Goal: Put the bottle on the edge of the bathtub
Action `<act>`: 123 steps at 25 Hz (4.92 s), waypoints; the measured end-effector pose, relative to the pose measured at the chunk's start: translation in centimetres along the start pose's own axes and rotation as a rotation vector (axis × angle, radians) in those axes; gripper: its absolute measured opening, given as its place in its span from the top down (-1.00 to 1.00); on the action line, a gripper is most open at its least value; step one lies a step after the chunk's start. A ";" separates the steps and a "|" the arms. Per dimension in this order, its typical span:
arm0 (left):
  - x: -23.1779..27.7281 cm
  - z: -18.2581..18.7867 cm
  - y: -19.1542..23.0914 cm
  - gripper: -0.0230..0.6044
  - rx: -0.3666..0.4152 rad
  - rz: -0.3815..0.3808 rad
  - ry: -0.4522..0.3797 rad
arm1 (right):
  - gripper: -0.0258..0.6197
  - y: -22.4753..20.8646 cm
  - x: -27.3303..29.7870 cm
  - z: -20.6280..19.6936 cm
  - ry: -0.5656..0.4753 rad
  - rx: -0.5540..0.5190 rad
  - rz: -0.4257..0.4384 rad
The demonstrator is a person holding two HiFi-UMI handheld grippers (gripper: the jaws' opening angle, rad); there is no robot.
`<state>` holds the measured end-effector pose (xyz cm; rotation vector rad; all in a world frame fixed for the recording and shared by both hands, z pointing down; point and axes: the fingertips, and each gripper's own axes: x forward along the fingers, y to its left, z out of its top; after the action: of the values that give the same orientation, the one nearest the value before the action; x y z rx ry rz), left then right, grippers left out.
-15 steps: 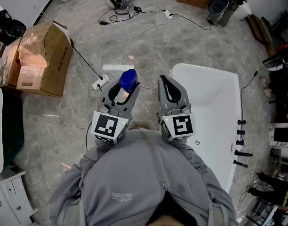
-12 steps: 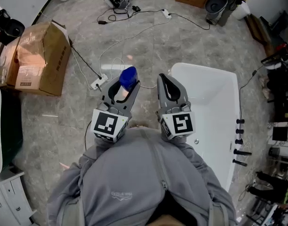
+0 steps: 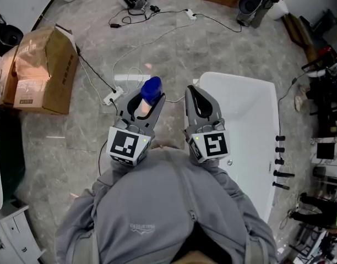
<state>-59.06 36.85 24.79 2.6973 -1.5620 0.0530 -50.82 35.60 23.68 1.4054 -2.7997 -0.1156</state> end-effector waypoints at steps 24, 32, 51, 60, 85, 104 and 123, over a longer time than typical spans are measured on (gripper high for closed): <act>18.5 0.7 8.7 0.42 -0.002 -0.034 -0.040 | 0.91 -15.0 15.7 -3.1 0.006 -0.027 -0.022; 27.9 1.8 11.2 0.42 0.005 -0.012 -0.030 | 0.91 -22.3 22.1 -3.2 -0.006 -0.014 0.010; 36.9 1.2 11.3 0.42 -0.003 -0.063 0.005 | 0.91 -30.1 24.6 -5.6 0.024 0.032 -0.051; 44.4 1.0 12.3 0.42 -0.009 -0.197 0.001 | 0.91 -35.5 27.8 -7.0 0.057 0.031 -0.165; 67.8 2.5 8.7 0.42 0.030 -0.936 0.017 | 0.91 -54.2 28.9 -8.2 0.130 0.023 -0.889; 69.4 2.1 -0.2 0.42 -0.017 -1.285 0.012 | 0.91 -54.8 18.8 -7.6 0.168 -0.006 -1.292; 82.4 3.2 -18.5 0.42 0.006 -1.423 -0.002 | 0.91 -72.9 7.5 -9.4 0.161 -0.005 -1.396</act>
<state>-2.01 -25.48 24.90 3.0527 0.5761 0.0179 3.41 -14.43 27.84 2.8035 -1.2009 0.0025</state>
